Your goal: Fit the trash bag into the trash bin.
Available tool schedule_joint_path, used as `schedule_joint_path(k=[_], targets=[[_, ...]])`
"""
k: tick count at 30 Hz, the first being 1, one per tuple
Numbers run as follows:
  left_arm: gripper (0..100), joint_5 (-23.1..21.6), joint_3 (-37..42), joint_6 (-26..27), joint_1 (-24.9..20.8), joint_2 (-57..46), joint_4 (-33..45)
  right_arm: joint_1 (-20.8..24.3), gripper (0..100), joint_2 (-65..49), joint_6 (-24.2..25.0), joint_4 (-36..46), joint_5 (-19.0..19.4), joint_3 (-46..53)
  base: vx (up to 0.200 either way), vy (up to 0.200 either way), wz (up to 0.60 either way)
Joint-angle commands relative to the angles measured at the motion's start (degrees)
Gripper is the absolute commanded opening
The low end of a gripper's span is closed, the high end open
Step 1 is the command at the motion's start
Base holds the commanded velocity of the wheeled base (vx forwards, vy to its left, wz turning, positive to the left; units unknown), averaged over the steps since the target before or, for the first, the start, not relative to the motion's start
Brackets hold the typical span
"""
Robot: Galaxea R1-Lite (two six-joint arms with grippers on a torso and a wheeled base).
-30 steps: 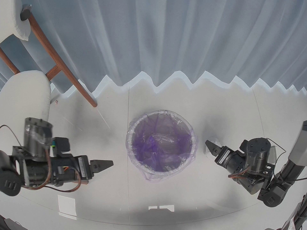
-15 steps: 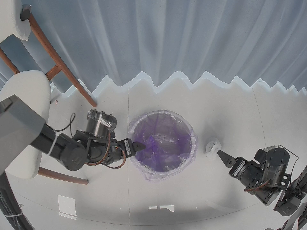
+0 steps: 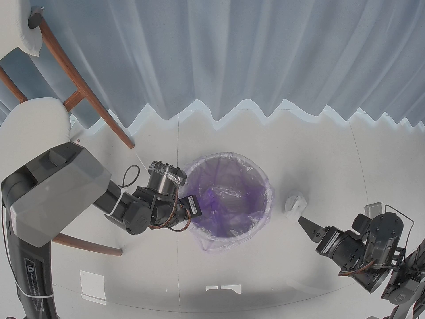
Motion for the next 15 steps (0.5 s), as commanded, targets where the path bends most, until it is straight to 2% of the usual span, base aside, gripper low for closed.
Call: schedule_joint_path(k=[1,7,12,13,15], targets=[[0,-0.1,-0.5,-2.6,0.8,-1.9,0.0,1.5,100,1.5,0.7,1.0,0.0,1.9,0.0,0.0,0.0],[0,-0.9,0.8,-10.0,3.6,-12.3,1.1,9.5,100,5.8,3.1,0.8,-0.3,5.4,0.0,0.0,0.0],[0,-1.2,3.4,-10.9,4.1,-19.8,3.8,10.4,100,8.5,2.4,-4.6,-0.3,4.1,0.0,0.0,0.0],[0,-1.6,4.6,-11.0,4.1,-22.9,5.5,10.5,100,9.9,0.8,-9.3,-0.3,4.0,0.0,0.0,0.0],[0,-1.6,5.3,-11.4,4.1,-25.5,6.1,11.2,100,12.0,-0.2,-12.5,0.0,4.6,0.0,0.0,0.0]])
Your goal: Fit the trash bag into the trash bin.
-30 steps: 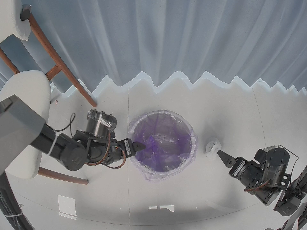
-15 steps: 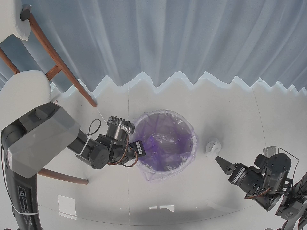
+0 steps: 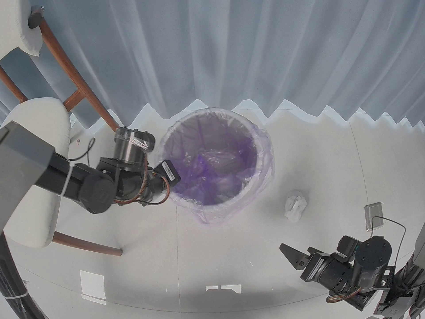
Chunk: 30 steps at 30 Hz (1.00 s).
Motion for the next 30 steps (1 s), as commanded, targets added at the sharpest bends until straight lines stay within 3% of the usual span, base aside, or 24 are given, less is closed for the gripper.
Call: schedule_joint_path(k=[1,5,12,18,23,30], targets=[[0,-0.5,3.2,-1.5,0.7,-11.8,2.5,2.6,100,6.9,-1.9,-7.0,0.2,0.4,0.0,0.0,0.0],[0,-0.1,6.9,-3.3,0.0,-17.4,4.1,3.2,100,10.0,-5.1,-10.4,0.2,-2.9,0.0,0.0,0.0],[0,-0.4,14.8,-3.5,-0.2,-24.4,4.1,3.7,100,12.1,-5.4,-10.4,0.7,-9.3,0.0,0.0,0.0],[0,-0.4,19.9,-3.4,-1.2,-27.8,4.1,3.0,100,11.9,-7.0,-10.4,7.3,-15.6,0.0,0.0,0.0],[0,-0.4,19.3,-3.5,-1.2,-28.2,3.9,-1.4,100,15.1,-9.9,-10.4,11.1,-18.7,0.0,0.0,0.0],[0,-0.3,19.3,-3.5,-1.2,-29.5,4.0,-8.2,100,21.0,-11.8,-10.4,11.8,-23.2,0.0,0.0,0.0]])
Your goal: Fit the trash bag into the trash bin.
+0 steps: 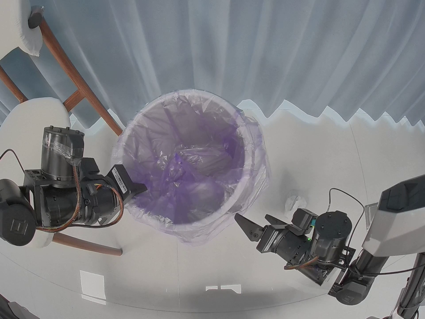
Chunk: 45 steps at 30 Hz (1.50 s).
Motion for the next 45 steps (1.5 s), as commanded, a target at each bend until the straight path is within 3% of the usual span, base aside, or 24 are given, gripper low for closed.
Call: schedule_joint_path(k=[1,11,14,17,21,37,45], targets=[[0,-0.1,-0.1,0.0,0.0,-2.1,0.1,-5.0,100,5.7,-0.6,-1.0,0.2,-3.8,0.0,0.0,0.0],[0,-0.2,0.2,0.1,-0.3,-4.0,0.3,-8.7,100,11.3,-0.3,-1.0,0.1,-5.2,0.0,0.0,0.0],[0,-0.2,0.2,0.1,-0.1,-3.8,0.3,-7.5,100,8.9,-0.1,-1.0,0.2,-2.9,0.0,0.0,0.0],[0,-0.2,0.3,0.1,0.1,-3.7,0.3,-2.9,100,0.6,0.8,-1.0,0.5,2.9,0.0,0.0,0.0],[0,-0.2,0.4,0.2,0.1,-3.6,0.2,1.3,100,-9.4,2.3,-1.0,3.9,8.3,0.0,0.0,0.0],[0,-0.2,0.3,0.7,-1.2,-3.7,-0.1,0.8,100,-3.9,1.6,-0.9,4.8,-3.4,0.0,0.0,0.0],[0,-0.2,1.0,0.1,-3.7,-5.4,-0.3,-3.2,100,-0.8,1.7,-0.8,4.9,-7.6,0.0,0.0,0.0]])
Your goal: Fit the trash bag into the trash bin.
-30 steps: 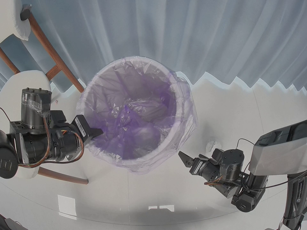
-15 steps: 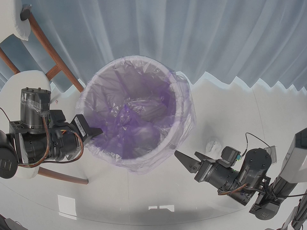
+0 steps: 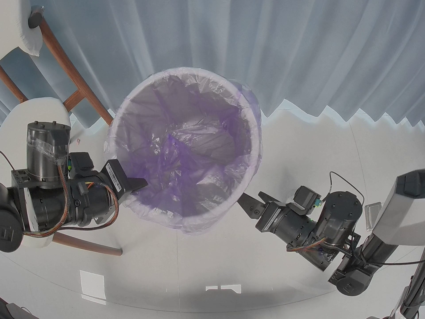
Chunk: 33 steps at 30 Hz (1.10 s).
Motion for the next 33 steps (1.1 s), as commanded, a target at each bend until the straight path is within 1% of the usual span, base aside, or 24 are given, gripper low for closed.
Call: schedule_joint_path(k=[1,7,11,22,24,26,27,28,29,31,32,33], targets=[[0,0.0,0.7,-0.2,-1.5,-1.1,0.0,-2.7,100,3.1,0.1,-0.9,0.0,-2.2,0.0,0.0,0.0],[0,0.0,0.7,-1.1,-2.4,-1.9,0.0,-7.1,100,5.3,0.2,-0.9,0.0,-3.2,0.0,0.0,0.0],[0,0.0,0.8,-1.3,-2.4,-2.6,0.1,-8.9,100,7.3,0.4,-0.9,0.0,-4.1,0.0,0.0,0.0],[0,0.0,0.8,-1.4,-3.1,-4.1,0.1,-9.9,100,13.4,0.3,-0.9,0.0,-6.8,0.0,0.0,0.0],[0,0.3,0.7,-0.9,-2.7,-3.8,0.0,-10.2,100,12.9,0.4,-1.0,-0.3,-2.6,0.0,0.0,0.0],[0,0.8,0.5,0.0,-2.2,-2.9,-0.1,-10.4,100,10.2,0.2,-1.1,-0.3,4.3,0.0,0.0,0.0],[0,0.8,0.5,0.0,-2.2,-2.9,-0.1,-10.4,100,10.2,0.2,-1.1,-0.3,4.3,0.0,0.0,0.0],[0,0.8,0.0,2.1,-1.5,-1.0,-0.2,-11.4,100,6.6,0.2,-1.0,-0.3,11.0,0.0,0.0,0.0],[0,0.8,-0.2,3.8,-1.2,0.3,-0.4,-12.7,100,4.3,-0.1,-1.0,-0.2,14.9,0.0,0.0,0.0],[0,0.8,-0.2,4.0,-1.2,0.4,-0.5,-12.9,100,4.0,-0.1,-1.0,-0.2,15.3,0.0,0.0,0.0],[0,0.3,-1.1,9.6,-1.3,4.6,-2.7,-18.6,100,-1.4,-1.7,-0.9,0.0,19.9,0.0,0.0,0.0],[0,0.1,-1.4,11.2,-1.3,6.3,-3.5,-20.7,100,-2.9,-2.5,-0.6,0.0,20.6,0.0,0.0,0.0]])
